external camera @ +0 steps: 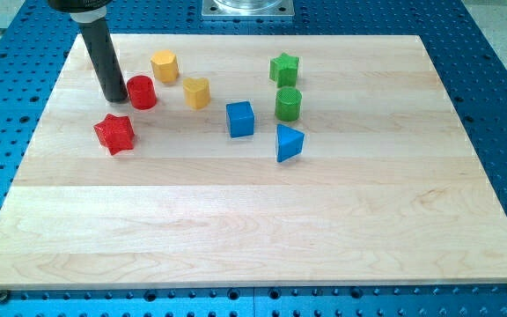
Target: Move the red circle into the green star
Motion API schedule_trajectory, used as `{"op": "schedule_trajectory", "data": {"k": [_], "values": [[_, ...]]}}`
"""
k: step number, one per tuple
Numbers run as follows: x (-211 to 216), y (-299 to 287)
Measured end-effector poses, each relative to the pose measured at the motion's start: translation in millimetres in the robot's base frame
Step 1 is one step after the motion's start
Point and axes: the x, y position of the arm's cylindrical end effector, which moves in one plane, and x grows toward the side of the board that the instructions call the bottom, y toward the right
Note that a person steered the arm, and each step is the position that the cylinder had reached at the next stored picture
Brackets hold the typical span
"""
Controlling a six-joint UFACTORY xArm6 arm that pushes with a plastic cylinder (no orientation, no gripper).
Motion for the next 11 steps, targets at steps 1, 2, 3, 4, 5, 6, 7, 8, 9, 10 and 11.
{"op": "schedule_trajectory", "data": {"k": [1,2,3,4,5,6,7,8,9,10,11], "values": [[5.2,25.8],[48.8,34.9],[7.0,61.7],[-7.8,43.4],[-49.2,93.0],[-55.1,148.9],[-71.8,168.8],[-101.3,149.4],[-87.0,213.2],[-38.9,242.6],[-42.2,229.0]]}}
